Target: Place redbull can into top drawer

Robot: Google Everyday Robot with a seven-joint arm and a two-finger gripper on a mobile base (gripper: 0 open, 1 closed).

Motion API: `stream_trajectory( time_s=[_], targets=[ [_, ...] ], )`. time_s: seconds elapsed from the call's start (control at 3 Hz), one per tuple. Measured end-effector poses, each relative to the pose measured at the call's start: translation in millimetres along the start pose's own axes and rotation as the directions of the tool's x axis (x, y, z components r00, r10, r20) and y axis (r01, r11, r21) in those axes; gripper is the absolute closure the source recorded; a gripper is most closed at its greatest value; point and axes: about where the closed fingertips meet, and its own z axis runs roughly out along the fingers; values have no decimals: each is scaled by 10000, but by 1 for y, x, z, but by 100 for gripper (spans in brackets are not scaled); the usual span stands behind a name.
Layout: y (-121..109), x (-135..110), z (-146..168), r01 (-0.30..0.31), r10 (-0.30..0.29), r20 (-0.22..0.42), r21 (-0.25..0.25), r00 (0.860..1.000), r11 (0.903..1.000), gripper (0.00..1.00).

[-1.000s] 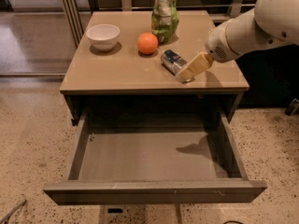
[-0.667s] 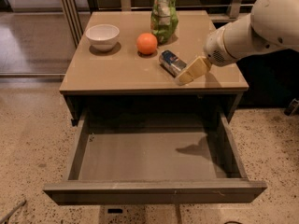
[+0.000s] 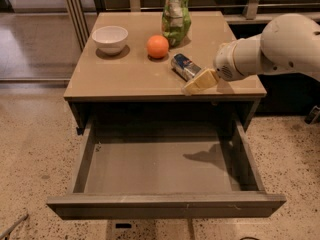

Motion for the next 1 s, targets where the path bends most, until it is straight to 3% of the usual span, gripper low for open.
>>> stream_trajectory(
  time_s=[0.33,0.67,1.0],
  targets=[
    [-8,6,18,-591,587,311,114,9978,9982,27],
    [-16,13,31,-1005,995,435,223,9941,9947,42],
    [-22,20,40,-1208,1190,477,371,9917,9920,42]
  ],
)
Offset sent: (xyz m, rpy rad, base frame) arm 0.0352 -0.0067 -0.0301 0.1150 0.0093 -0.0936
